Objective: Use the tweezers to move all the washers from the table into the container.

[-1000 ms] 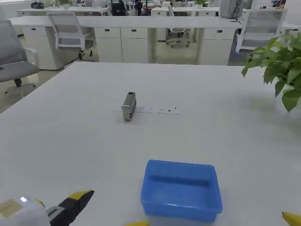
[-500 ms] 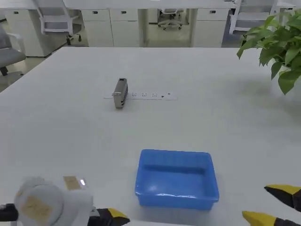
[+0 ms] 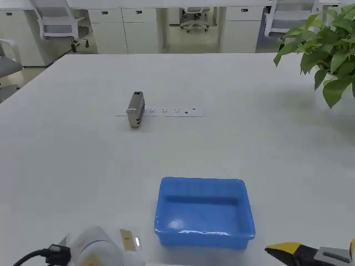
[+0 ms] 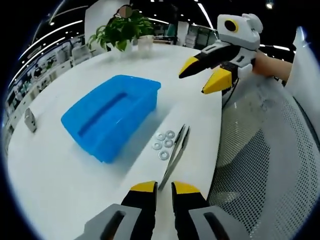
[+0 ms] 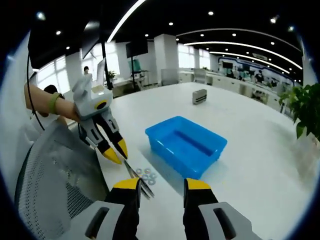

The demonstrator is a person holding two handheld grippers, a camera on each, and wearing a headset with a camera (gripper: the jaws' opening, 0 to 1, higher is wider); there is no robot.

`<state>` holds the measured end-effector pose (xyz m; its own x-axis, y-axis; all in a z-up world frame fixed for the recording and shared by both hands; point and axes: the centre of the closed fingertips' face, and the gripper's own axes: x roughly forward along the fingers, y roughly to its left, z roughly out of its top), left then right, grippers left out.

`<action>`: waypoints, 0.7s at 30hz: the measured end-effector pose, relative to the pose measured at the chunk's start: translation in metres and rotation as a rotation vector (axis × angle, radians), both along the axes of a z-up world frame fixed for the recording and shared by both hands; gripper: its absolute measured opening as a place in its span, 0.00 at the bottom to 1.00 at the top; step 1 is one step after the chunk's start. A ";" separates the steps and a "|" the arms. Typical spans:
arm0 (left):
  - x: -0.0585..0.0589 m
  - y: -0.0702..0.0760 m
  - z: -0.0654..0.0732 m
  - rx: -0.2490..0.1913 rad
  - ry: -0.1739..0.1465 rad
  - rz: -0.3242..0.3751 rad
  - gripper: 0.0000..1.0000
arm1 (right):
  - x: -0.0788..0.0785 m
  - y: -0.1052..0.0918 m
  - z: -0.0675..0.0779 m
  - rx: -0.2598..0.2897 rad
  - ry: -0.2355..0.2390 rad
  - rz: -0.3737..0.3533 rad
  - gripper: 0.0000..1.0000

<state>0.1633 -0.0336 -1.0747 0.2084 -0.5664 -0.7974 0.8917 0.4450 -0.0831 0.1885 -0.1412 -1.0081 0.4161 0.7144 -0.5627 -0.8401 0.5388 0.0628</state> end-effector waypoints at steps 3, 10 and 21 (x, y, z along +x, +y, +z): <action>0.001 0.002 -0.003 0.064 -0.036 -0.072 0.05 | -0.003 0.004 -0.003 -0.010 0.006 0.021 0.31; 0.001 0.000 -0.006 0.074 -0.049 -0.123 0.00 | -0.006 0.013 -0.004 -0.011 0.012 0.057 0.30; -0.010 -0.003 0.018 0.049 -0.097 -0.202 0.00 | -0.018 0.030 -0.012 -0.039 0.015 0.148 0.30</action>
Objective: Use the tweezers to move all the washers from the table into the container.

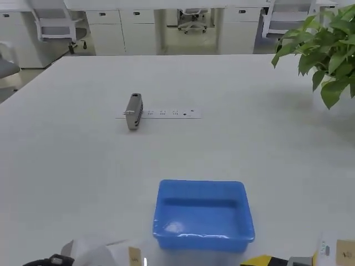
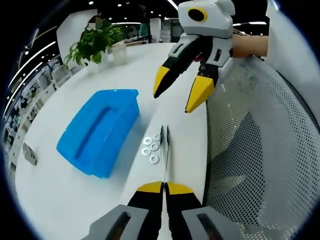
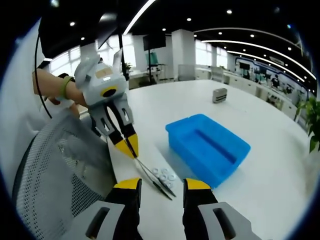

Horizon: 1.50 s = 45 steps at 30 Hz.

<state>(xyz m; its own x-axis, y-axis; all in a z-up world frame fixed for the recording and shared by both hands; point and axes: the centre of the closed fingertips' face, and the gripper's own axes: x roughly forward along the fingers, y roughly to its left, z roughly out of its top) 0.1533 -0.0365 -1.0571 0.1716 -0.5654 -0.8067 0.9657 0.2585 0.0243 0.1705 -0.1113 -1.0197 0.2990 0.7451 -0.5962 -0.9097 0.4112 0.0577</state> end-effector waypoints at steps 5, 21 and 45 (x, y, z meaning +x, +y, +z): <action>-0.005 -0.005 0.025 -0.028 -0.027 -0.008 0.00 | -0.005 0.007 -0.005 -0.020 -0.002 0.045 0.29; -0.014 -0.030 0.069 -0.007 -0.041 -0.119 0.00 | -0.020 0.032 -0.017 -0.050 0.011 0.190 0.26; -0.009 -0.051 0.084 0.014 0.032 -0.258 0.00 | -0.024 0.046 -0.025 -0.049 0.050 0.301 0.06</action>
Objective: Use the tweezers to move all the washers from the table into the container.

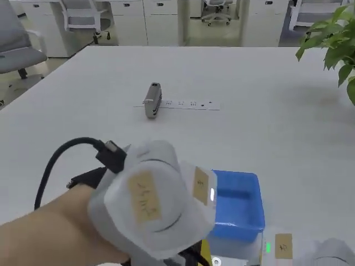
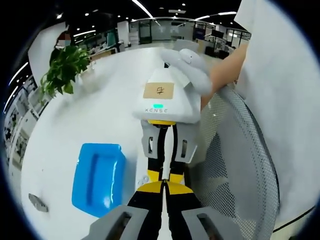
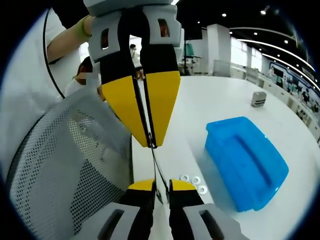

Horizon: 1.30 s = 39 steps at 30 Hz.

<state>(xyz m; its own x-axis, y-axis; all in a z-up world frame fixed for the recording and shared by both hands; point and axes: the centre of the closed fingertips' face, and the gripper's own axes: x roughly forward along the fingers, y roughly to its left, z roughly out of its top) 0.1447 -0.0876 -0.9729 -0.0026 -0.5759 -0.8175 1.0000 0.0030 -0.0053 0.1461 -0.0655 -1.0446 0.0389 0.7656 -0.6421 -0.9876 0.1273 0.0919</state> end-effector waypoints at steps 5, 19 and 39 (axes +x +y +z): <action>0.002 0.008 0.002 -0.021 -0.011 -0.010 0.00 | 0.002 0.014 0.000 -0.017 0.010 0.033 0.06; 0.006 0.025 0.002 -0.073 -0.001 -0.024 0.00 | 0.003 0.038 -0.003 -0.079 0.001 0.116 0.05; 0.005 0.015 0.013 -0.150 0.027 -0.116 0.00 | 0.006 0.036 0.013 -0.037 0.019 -0.041 0.03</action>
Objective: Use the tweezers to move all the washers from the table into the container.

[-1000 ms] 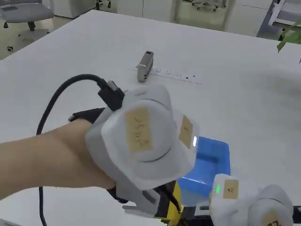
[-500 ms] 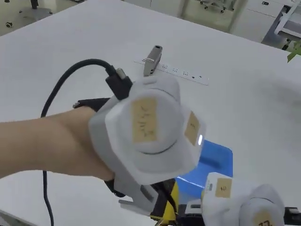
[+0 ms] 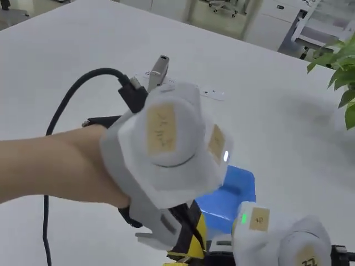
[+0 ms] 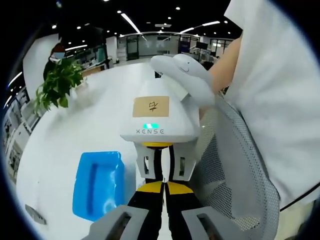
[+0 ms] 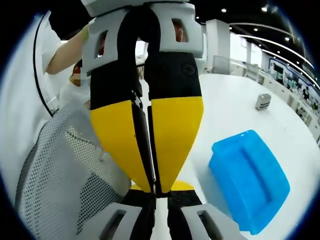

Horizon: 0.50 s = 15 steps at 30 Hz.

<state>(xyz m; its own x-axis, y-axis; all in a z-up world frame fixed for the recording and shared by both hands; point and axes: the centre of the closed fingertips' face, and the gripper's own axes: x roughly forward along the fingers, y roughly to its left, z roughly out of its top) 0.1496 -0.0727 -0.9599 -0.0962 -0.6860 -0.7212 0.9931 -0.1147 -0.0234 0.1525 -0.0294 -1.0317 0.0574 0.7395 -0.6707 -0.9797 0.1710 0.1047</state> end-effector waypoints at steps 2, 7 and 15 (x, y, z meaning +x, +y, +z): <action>0.003 0.000 0.002 -0.008 -0.006 -0.006 0.00 | 0.004 -0.001 0.002 0.009 0.006 -0.032 0.04; 0.003 -0.004 0.002 -0.017 -0.014 -0.034 0.00 | 0.007 -0.003 0.002 0.006 0.006 -0.079 0.04; 0.001 -0.009 0.002 -0.035 -0.014 -0.077 0.00 | 0.007 -0.009 0.003 -0.007 -0.006 -0.145 0.04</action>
<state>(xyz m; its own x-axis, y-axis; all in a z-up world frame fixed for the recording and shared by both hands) 0.1505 -0.0815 -0.9576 -0.1395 -0.7017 -0.6987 0.9815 -0.1912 -0.0039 0.1599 -0.0380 -1.0283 0.1669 0.7189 -0.6748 -0.9454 0.3110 0.0974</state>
